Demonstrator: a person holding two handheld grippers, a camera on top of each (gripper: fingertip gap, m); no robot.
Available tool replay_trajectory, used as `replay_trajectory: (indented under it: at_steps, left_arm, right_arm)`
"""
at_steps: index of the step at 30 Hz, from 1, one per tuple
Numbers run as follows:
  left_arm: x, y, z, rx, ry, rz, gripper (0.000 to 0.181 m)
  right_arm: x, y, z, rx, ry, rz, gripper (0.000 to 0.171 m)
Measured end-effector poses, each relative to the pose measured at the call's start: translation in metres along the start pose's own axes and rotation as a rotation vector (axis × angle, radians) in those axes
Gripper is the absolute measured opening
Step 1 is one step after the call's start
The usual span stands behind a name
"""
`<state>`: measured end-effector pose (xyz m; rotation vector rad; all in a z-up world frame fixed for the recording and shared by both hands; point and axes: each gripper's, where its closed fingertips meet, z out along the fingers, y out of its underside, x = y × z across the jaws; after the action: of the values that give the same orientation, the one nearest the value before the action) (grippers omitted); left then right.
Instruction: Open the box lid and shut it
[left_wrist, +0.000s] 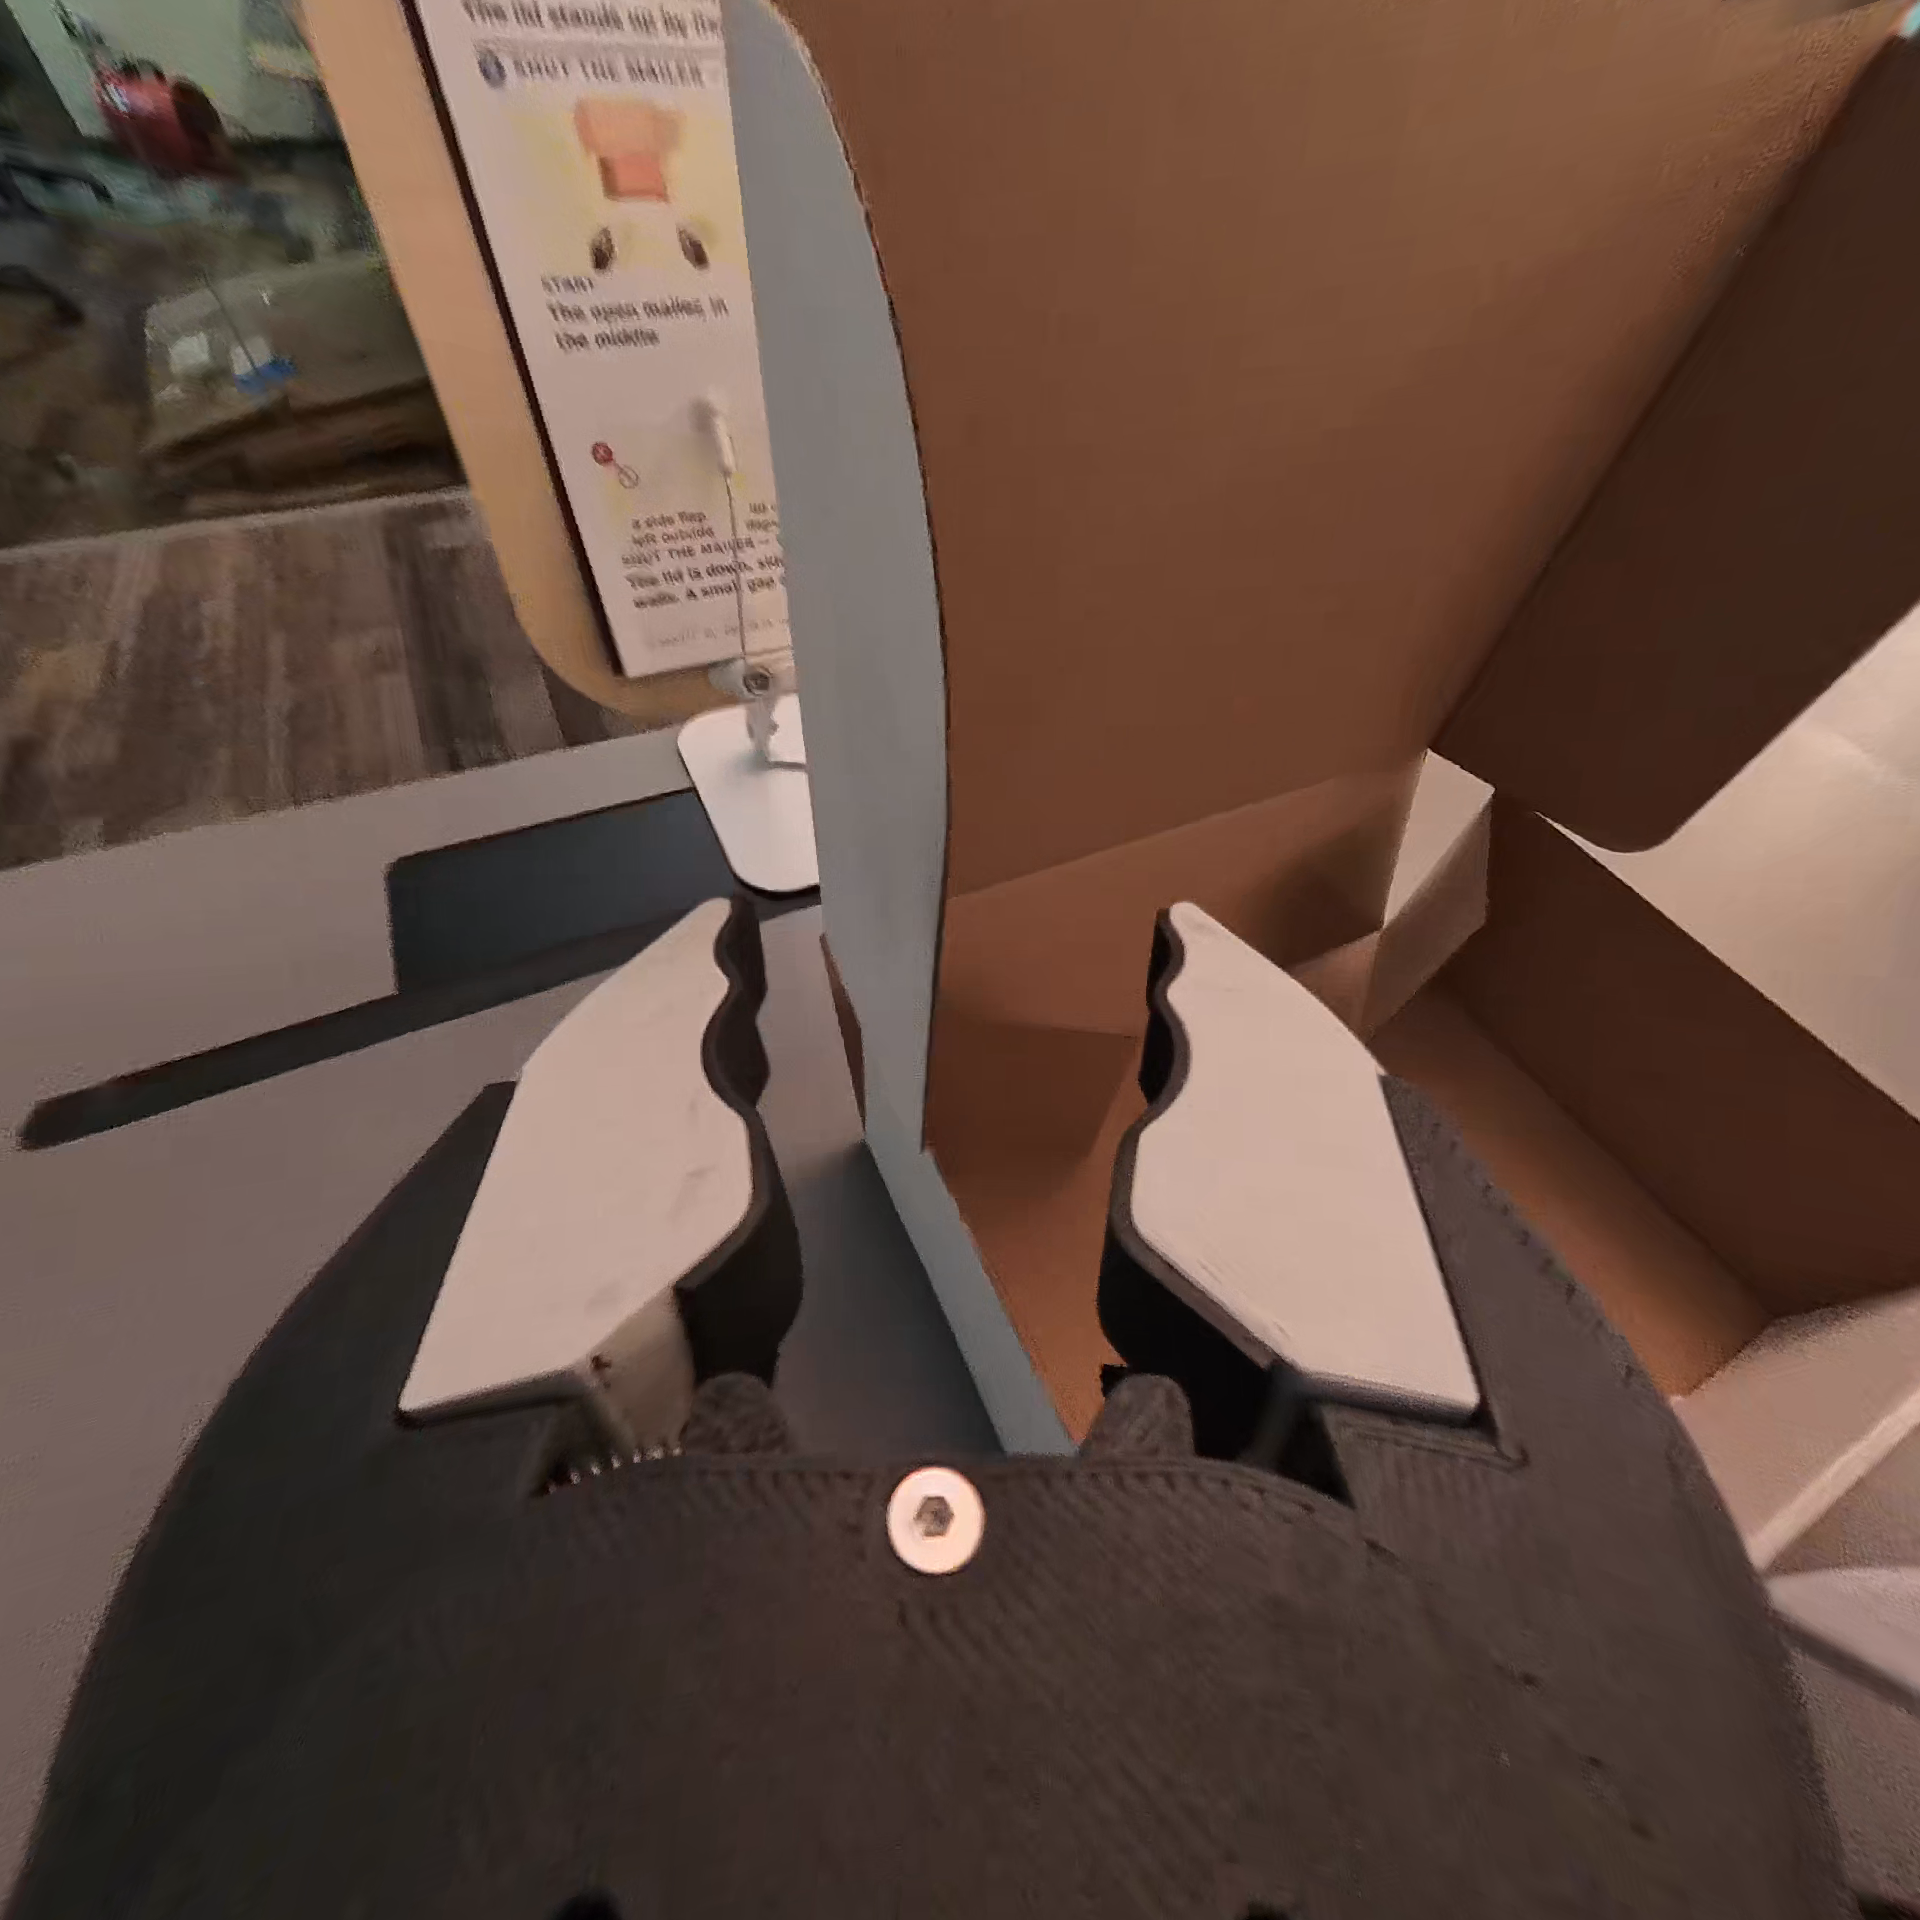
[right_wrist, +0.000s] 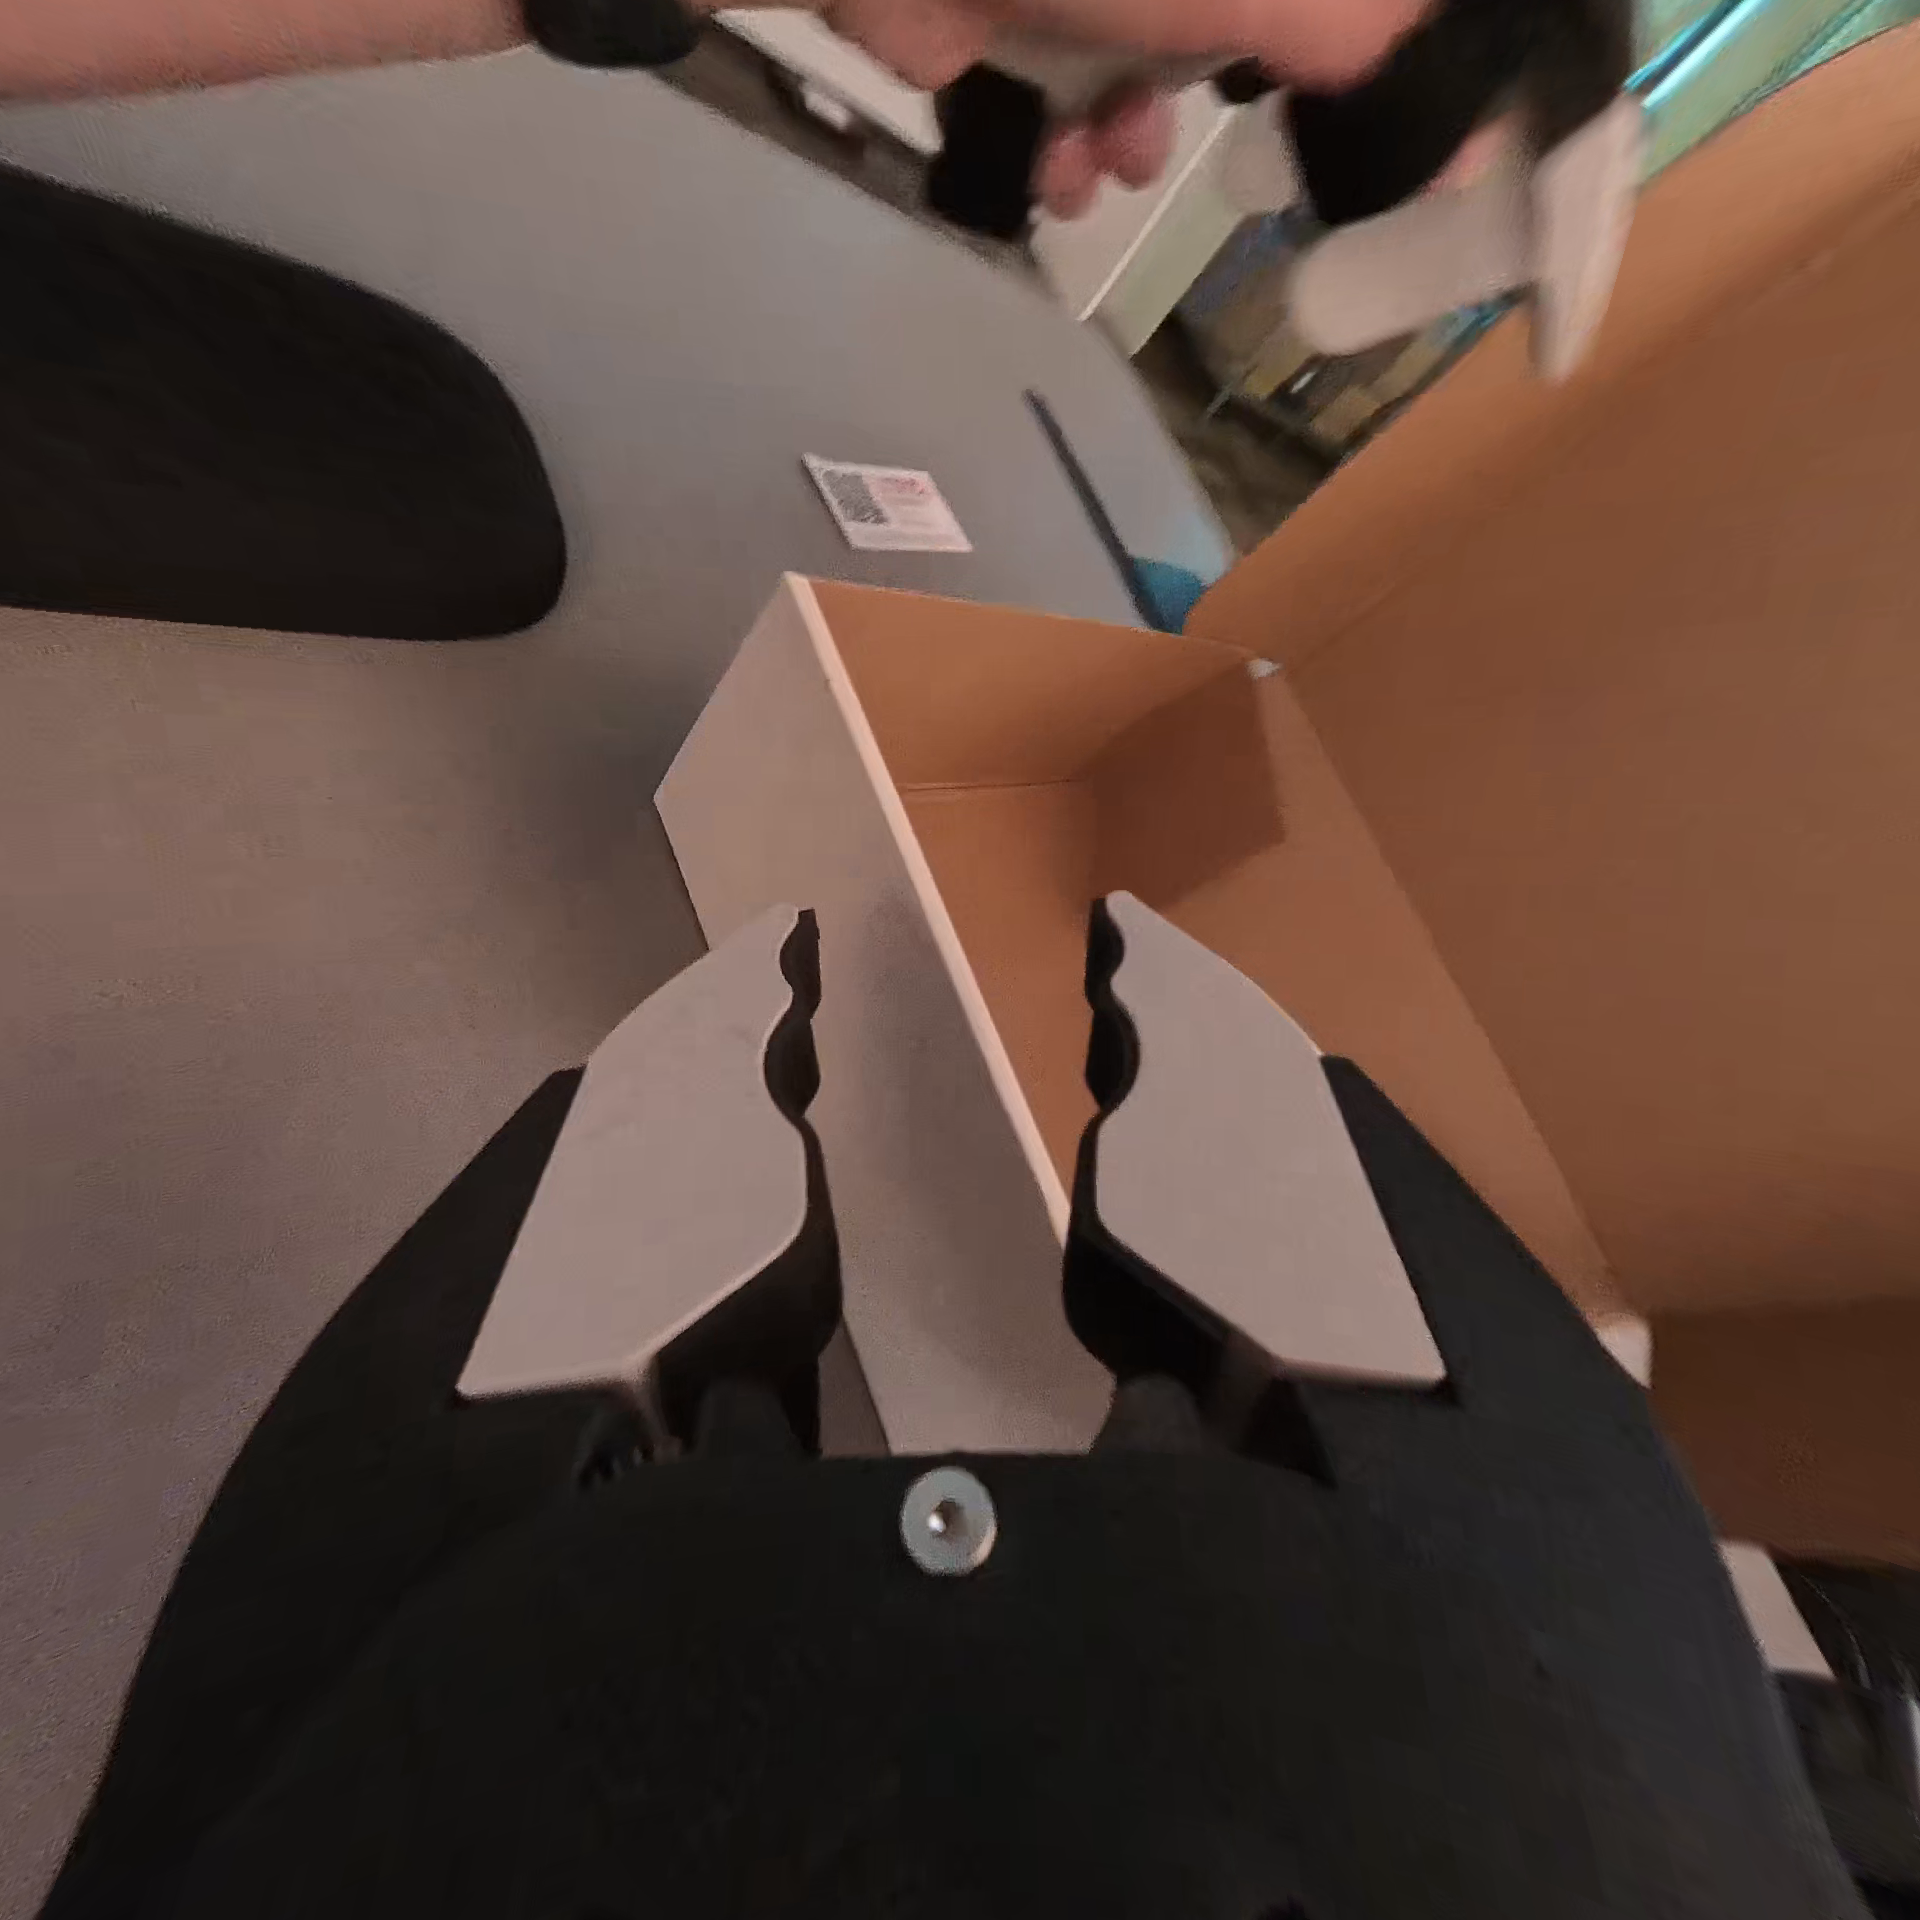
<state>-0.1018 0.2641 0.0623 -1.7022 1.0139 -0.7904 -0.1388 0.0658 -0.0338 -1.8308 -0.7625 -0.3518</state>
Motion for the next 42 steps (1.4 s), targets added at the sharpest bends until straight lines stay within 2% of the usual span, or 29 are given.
replay_trajectory:
  at_steps: [2,4,7,11,12,18,24,33,42]
  left_arm:
    - [0.005,0.005,0.019,-0.078,0.016,-0.026,0.069]
    - [-0.002,0.01,0.034,-0.156,-0.034,-0.006,0.06]
    - [-0.007,0.017,0.046,-0.235,-0.036,0.002,0.022]
    - [-0.02,0.016,0.045,-0.285,-0.086,-0.014,0.006]
    - [-0.023,0.014,0.042,-0.296,-0.105,-0.012,0.002]
    - [-0.01,0.011,0.029,-0.439,-0.063,-0.125,0.002]
    - [0.004,0.012,0.019,-0.526,-0.055,-0.225,0.004]
    - [0.01,0.001,0.021,-0.522,-0.041,-0.403,0.007]
    - [0.021,0.023,0.036,-0.432,0.077,-0.627,0.011]
  right_arm:
    - [-0.005,-0.001,0.017,-0.03,-0.058,-0.018,0.05]
    - [-0.007,0.002,0.027,-0.075,-0.082,-0.059,0.05]
    - [-0.011,0.012,0.036,-0.152,-0.149,-0.085,0.047]
    - [-0.016,0.022,0.044,-0.222,-0.242,-0.083,0.02]
    - [-0.016,0.021,0.046,-0.217,-0.258,-0.068,0.019]
    - [-0.019,0.02,0.052,-0.257,-0.399,0.052,0.013]
    - [-0.018,0.021,0.054,-0.278,-0.454,0.051,0.011]
    - [-0.017,0.022,0.054,-0.281,-0.464,0.005,0.011]
    - [-0.011,0.029,0.049,-0.269,-0.386,-0.038,0.014]
